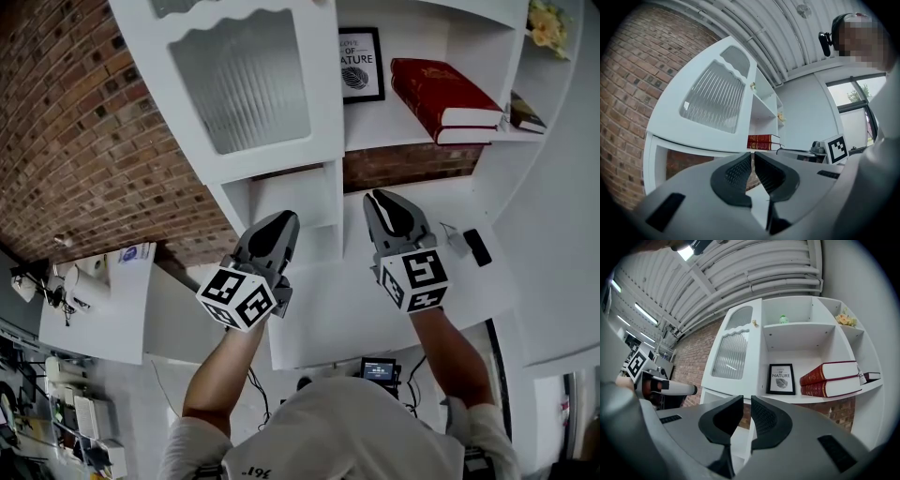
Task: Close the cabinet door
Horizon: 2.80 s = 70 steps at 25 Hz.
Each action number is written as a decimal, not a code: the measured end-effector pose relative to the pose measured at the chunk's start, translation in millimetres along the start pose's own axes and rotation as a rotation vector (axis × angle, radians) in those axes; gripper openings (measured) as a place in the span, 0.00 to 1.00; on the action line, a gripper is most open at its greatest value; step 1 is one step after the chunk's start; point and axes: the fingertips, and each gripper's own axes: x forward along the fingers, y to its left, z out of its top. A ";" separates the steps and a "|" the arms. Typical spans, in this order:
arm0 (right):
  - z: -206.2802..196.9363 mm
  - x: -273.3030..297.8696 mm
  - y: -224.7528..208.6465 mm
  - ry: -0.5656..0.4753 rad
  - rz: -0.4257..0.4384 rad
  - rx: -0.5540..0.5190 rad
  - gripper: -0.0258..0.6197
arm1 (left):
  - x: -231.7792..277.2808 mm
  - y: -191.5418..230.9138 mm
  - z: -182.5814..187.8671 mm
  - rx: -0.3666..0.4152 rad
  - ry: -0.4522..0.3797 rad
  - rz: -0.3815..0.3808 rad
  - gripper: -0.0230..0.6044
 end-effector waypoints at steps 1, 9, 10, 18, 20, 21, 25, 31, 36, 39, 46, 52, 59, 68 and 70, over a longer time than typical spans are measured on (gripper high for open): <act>-2.4 -1.4 1.9 0.004 0.001 0.005 0.15 | -2.0 -1.9 -3.3 -0.003 0.003 -0.004 0.09; -23.6 -11.2 14.8 0.043 0.007 0.049 0.15 | -13.5 -12.8 -28.5 -0.066 0.036 -0.032 0.09; -25.6 -11.8 16.2 0.048 0.008 0.051 0.15 | -14.9 -13.7 -30.9 -0.071 0.040 -0.036 0.09; -37.1 -15.3 24.7 0.072 0.005 0.065 0.15 | -25.5 -13.2 -43.0 -0.084 0.062 -0.042 0.09; -40.6 -16.8 27.0 0.079 0.004 0.070 0.15 | -29.1 -13.0 -48.2 -0.095 0.071 -0.041 0.09; -42.3 -17.3 28.1 0.082 0.004 0.075 0.14 | -30.8 -12.7 -50.9 -0.101 0.076 -0.040 0.09; -50.9 -21.6 32.3 0.101 0.001 0.095 0.14 | -37.9 -11.2 -60.6 -0.126 0.091 -0.034 0.09; -64.9 -29.0 38.4 0.131 -0.003 0.108 0.14 | -48.4 -11.3 -73.7 -0.154 0.110 -0.031 0.09; -69.7 -31.4 39.4 0.142 -0.007 0.115 0.14 | -51.1 -11.6 -78.1 -0.164 0.116 -0.030 0.09; -71.6 -32.4 41.3 0.147 -0.007 0.117 0.14 | -52.7 -12.3 -79.0 -0.168 0.117 -0.032 0.08; -75.9 -37.1 44.9 0.160 -0.008 0.119 0.13 | -57.0 -16.7 -83.7 -0.181 0.133 -0.037 0.08; -80.8 -40.8 45.7 0.170 -0.010 0.115 0.10 | -59.1 -18.7 -90.8 -0.198 0.144 -0.037 0.08; -82.3 -43.8 42.7 0.178 -0.022 0.113 0.09 | -59.1 -22.1 -94.7 -0.219 0.148 -0.036 0.08; -84.1 -45.8 42.9 0.192 -0.017 0.113 0.08 | -58.1 -31.0 -96.8 -0.231 0.157 -0.060 0.07; -84.1 -46.5 43.2 0.198 -0.017 0.111 0.08 | -58.2 -33.0 -96.3 -0.234 0.160 -0.064 0.07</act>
